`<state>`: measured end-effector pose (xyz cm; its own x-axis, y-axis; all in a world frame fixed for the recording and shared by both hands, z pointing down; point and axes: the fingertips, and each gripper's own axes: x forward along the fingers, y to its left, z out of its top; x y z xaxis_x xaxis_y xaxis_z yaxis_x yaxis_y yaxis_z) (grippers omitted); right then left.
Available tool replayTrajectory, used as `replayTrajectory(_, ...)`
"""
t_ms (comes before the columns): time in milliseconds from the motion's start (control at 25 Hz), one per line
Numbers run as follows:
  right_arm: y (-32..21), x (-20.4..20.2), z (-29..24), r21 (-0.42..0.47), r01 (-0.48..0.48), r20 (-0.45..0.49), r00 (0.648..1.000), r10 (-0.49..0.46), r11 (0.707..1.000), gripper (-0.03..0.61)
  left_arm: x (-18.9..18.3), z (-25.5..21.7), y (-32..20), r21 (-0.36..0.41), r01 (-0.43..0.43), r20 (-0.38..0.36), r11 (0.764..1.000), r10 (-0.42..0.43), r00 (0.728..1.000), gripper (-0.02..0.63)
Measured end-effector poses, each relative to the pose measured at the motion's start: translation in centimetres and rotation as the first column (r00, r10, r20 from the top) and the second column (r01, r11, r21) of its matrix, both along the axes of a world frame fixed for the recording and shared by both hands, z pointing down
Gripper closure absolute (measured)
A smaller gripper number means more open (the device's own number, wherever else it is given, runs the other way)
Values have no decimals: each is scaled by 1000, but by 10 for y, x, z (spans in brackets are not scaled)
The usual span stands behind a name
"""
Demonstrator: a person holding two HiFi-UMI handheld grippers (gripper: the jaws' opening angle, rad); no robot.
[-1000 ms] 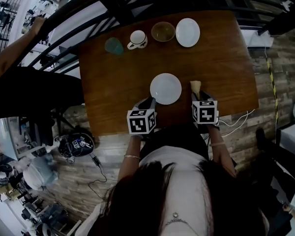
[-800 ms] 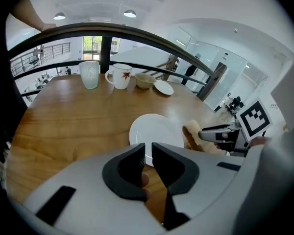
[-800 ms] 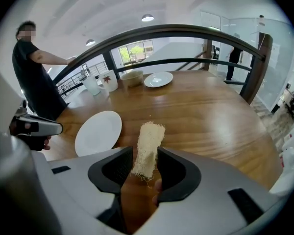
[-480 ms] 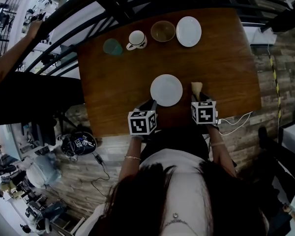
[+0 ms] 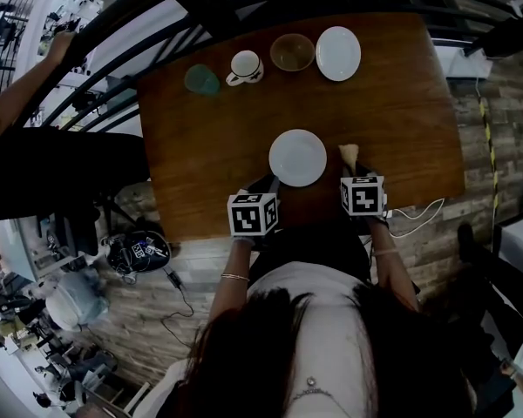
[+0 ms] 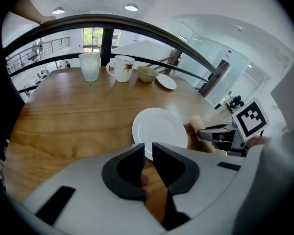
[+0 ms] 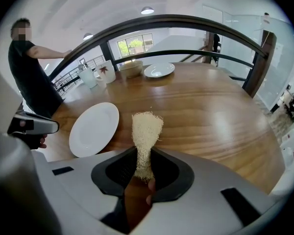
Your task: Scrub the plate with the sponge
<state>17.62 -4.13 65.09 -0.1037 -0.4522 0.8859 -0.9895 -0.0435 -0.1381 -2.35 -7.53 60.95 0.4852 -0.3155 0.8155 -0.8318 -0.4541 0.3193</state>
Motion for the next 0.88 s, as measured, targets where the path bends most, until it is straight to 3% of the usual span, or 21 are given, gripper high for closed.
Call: replayTrajectory(880,-25,-19,-26,31,63,1,998,-63,998,480,-8,13,2,-85,-9,-37,996,6,999,561)
